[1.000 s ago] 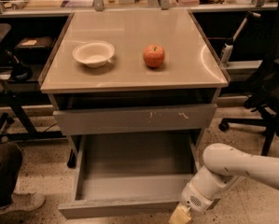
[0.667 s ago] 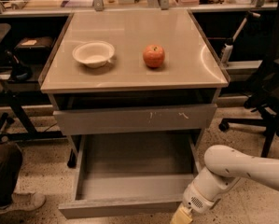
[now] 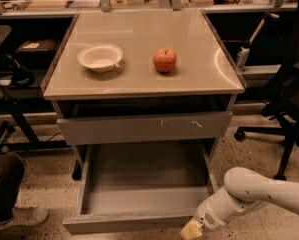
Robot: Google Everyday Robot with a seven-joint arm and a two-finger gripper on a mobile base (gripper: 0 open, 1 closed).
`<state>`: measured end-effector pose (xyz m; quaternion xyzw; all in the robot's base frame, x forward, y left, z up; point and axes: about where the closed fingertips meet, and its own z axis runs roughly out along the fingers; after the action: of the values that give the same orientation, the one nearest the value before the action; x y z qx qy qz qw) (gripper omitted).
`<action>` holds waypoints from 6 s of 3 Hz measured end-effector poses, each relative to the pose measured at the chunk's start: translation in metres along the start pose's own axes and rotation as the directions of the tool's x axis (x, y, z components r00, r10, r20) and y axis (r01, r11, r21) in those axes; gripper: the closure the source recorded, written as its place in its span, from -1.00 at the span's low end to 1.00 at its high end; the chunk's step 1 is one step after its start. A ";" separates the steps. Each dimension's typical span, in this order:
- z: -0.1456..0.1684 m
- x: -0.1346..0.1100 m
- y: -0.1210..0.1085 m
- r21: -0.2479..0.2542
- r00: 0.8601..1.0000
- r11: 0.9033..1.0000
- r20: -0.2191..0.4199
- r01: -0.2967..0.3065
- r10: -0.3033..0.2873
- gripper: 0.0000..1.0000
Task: Close middle drawer
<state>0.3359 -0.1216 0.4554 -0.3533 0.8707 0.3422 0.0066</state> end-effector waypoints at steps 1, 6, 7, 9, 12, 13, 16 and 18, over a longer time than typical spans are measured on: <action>0.001 -0.010 -0.027 0.054 0.996 0.998 0.089 -0.036 0.031 1.00; -0.007 -0.031 -0.058 0.113 0.990 0.992 0.138 -0.055 0.039 0.64; -0.007 -0.031 -0.058 0.113 0.990 0.992 0.138 -0.055 0.039 0.17; -0.007 -0.031 -0.058 0.113 0.990 0.992 0.138 -0.055 0.039 -0.76; -0.007 -0.031 -0.058 0.113 0.990 0.992 0.138 -0.055 0.039 -0.67; -0.007 -0.031 -0.058 0.113 0.990 0.992 0.138 -0.055 0.039 -0.21; -0.017 -0.066 -0.060 0.080 0.982 0.996 0.180 0.041 -0.055 1.00; -0.025 -0.092 -0.068 0.075 0.973 0.993 0.205 0.089 -0.103 0.64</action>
Offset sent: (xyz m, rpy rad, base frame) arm 0.0749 -0.0248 -0.0332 -0.0027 -0.1411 -0.2154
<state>0.4524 -0.1155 0.4577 -0.3566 0.8578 0.3481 0.1260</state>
